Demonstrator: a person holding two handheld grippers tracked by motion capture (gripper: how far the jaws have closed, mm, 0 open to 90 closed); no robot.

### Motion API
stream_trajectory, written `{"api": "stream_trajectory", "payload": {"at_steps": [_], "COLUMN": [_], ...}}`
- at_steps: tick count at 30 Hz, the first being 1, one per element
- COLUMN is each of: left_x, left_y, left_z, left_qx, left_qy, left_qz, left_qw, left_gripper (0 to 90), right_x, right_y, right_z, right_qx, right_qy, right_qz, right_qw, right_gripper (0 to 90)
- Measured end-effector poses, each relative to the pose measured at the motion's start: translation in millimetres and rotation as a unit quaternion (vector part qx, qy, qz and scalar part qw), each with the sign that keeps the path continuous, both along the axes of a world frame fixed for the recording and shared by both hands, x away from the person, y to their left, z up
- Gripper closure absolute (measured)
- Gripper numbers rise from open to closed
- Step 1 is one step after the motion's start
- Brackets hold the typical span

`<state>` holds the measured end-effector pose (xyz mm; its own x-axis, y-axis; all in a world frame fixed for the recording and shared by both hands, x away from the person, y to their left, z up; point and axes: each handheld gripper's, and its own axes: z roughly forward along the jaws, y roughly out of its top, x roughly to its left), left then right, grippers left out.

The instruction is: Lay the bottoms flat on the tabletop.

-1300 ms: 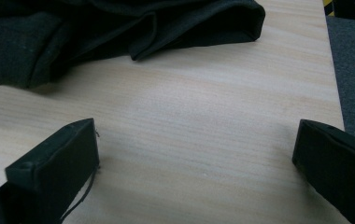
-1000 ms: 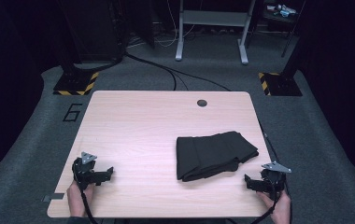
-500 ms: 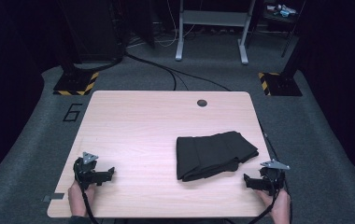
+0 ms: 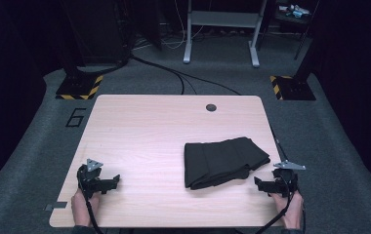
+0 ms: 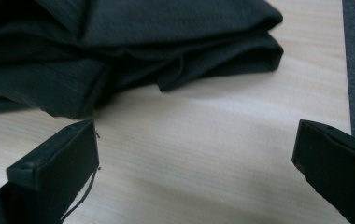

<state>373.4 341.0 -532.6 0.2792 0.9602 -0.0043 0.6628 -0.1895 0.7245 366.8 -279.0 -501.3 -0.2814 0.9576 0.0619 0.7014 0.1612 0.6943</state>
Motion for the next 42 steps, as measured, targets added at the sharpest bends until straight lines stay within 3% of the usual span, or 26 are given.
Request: {"api": "stream_trajectory", "payload": {"at_steps": [3, 5, 11, 22, 26, 30, 32, 35, 40, 42], "left_x": [0.0, 0.0, 0.0, 0.0, 0.0, 0.0, 0.0, 0.0, 0.0, -0.1], "left_y": [0.0, 0.1, 0.0, 0.0, 0.1, 0.0, 0.1, 0.1, 0.1, -0.1], "left_z": [0.0, 0.0, 0.0, 0.0, 0.0, 0.0, -0.1, 0.0, 0.0, -0.1], "left_qx": [0.0, 0.0, 0.0, 0.0, 0.001, 0.0, 0.001, 0.001, 0.001, 0.0], "left_qy": [0.0, 0.0, 0.0, 0.0, 0.0, 0.0, -0.001, -0.001, -0.001, -0.001], "left_qz": [0.0, 0.0, 0.0, 0.0, -0.001, 0.0, 0.0, 0.0, -0.001, 0.001], "left_qw": [1.0, 1.0, 1.0, 1.0, 1.0, 1.0, 1.0, 1.0, 1.0, 1.0], "left_gripper": [0.0, 0.0, 0.0, 0.0, 0.0, 0.1, 0.1, 0.1, 0.0, 0.1], "right_x": [3.3, 6.4, 18.2, 52.9, 66.7, 78.6, 82.3, 83.9, 83.0, 80.2], "right_y": [4.2, 7.6, 14.7, 19.0, 23.0, 24.8, 24.3, 24.5, 27.1, 29.7], "right_z": [8.9, 14.6, 26.3, 35.0, 28.4, 15.1, 9.0, 2.9, -5.7, -10.9], "right_qx": [0.003, 0.014, 0.019, 0.048, 0.039, 0.046, 0.045, 0.064, 0.064, 0.078], "right_qy": [-0.015, -0.017, -0.025, -0.017, 0.002, 0.029, 0.031, 0.053, 0.06, 0.054], "right_qz": [0.009, 0.013, 0.024, 0.039, 0.043, 0.049, 0.056, 0.052, 0.053, 0.057], "right_qw": [0.9998, 0.9997, 0.9992, 0.9979, 0.9983, 0.9973, 0.9969, 0.9952, 0.9948, 0.9939], "right_gripper": [0.0, 0.0, 0.0, 0.0, 0.0, 0.0, 0.0, 0.0, 0.0, 0.0]}}
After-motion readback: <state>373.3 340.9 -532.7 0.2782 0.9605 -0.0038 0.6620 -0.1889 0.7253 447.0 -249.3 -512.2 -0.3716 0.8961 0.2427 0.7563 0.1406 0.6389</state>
